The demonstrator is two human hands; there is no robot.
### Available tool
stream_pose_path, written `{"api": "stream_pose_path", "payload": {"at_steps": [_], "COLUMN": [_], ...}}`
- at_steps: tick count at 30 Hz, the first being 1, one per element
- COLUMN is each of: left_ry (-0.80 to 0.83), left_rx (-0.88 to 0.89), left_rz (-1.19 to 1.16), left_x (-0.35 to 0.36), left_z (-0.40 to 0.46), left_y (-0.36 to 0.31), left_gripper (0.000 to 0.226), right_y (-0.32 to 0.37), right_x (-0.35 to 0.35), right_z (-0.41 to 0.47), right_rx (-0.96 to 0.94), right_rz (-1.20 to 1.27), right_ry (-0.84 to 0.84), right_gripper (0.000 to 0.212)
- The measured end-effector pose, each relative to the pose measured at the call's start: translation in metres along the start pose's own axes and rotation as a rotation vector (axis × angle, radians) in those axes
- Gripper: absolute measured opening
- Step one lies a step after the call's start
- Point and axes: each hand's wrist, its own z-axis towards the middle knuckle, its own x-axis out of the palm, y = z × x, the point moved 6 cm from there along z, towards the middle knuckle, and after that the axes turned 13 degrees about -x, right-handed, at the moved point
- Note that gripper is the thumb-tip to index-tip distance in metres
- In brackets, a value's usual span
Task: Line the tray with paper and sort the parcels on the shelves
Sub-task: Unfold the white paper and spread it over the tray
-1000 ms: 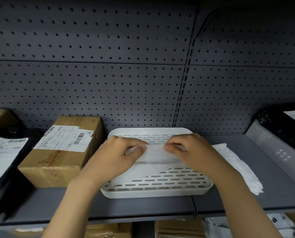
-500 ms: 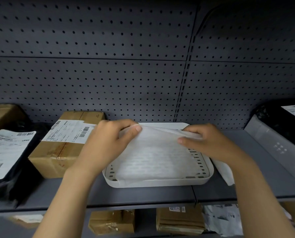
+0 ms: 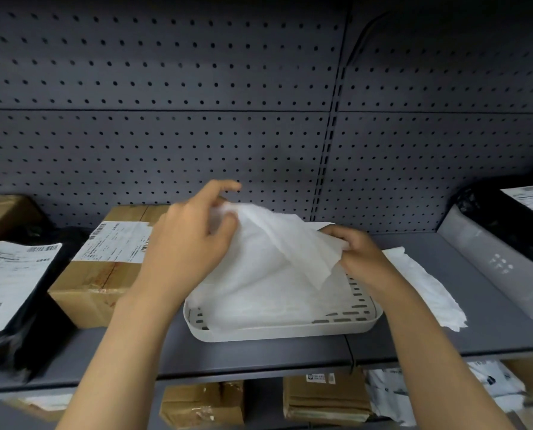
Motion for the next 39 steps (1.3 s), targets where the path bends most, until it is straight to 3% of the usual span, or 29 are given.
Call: {"api": "stream_pose_path", "payload": {"at_steps": [3,5,6,9,10,13,15,17,19,21,24,26,28,31,33,36,39], "left_ry": [0.265,0.385,0.401,0.305,0.271,0.173,0.147,0.156,0.149,0.113,0.101,0.132,0.173,0.240,0.261,0.261,0.278], "left_rx": [0.058,0.083,0.101,0.139,0.118,-0.037,-0.196,-0.375,-0.520,-0.596,-0.648,-0.677,-0.689,-0.679,-0.657,-0.605,-0.511], "left_rz": [0.118,0.029,-0.018,-0.172,-0.222,-0.448,-0.651,-0.824,-0.896,-0.867,-0.690,-0.554,-0.487,-0.313,-0.210,-0.076,0.137], "left_x": [0.030,0.047,0.054,0.060,0.057,0.036,0.023,0.016,0.013,0.008,0.012,0.018,0.024,0.036,0.044,0.058,0.078], "left_z": [-0.003,-0.007,-0.008,0.001,0.004,0.013,0.018,0.021,0.022,0.022,0.025,0.024,0.021,0.018,0.016,0.016,0.015], "left_y": [0.001,-0.003,-0.006,-0.008,-0.007,-0.007,-0.004,0.001,0.009,0.020,0.041,0.054,0.064,0.074,0.080,0.083,0.082], "left_gripper": [0.076,0.081,0.074,0.026,0.024,0.040,0.033,0.029,0.026,0.020,0.011,0.024,0.037,0.040,0.060,0.069,0.072], "right_y": [0.008,0.012,0.014,0.017,0.018,0.008,-0.002,-0.011,-0.011,-0.012,-0.020,-0.025,-0.029,-0.040,-0.048,-0.059,-0.058], "right_x": [0.003,0.004,0.004,-0.001,-0.004,-0.009,-0.010,-0.014,-0.022,-0.029,-0.042,-0.046,-0.048,-0.052,-0.056,-0.056,-0.056], "right_z": [0.005,0.009,0.010,0.013,0.012,0.000,-0.011,-0.016,-0.014,-0.009,0.003,0.011,0.017,0.026,0.030,0.038,0.045], "right_rx": [-0.020,-0.018,-0.029,-0.066,-0.058,0.068,0.177,0.224,0.209,0.198,0.218,0.224,0.235,0.296,0.346,0.337,0.313], "right_rz": [-0.010,0.010,-0.004,-0.101,-0.090,0.026,-0.032,-0.102,-0.028,0.201,0.431,0.451,0.404,0.263,0.150,0.056,-0.173], "right_ry": [0.000,-0.005,-0.003,-0.006,-0.004,0.180,0.350,0.382,0.265,0.117,-0.068,-0.150,-0.216,-0.311,-0.367,-0.437,-0.399], "right_gripper": [0.012,0.012,0.009,0.013,0.017,0.041,0.051,0.045,0.029,0.023,0.030,0.020,0.017,0.011,0.004,0.023,0.035]}}
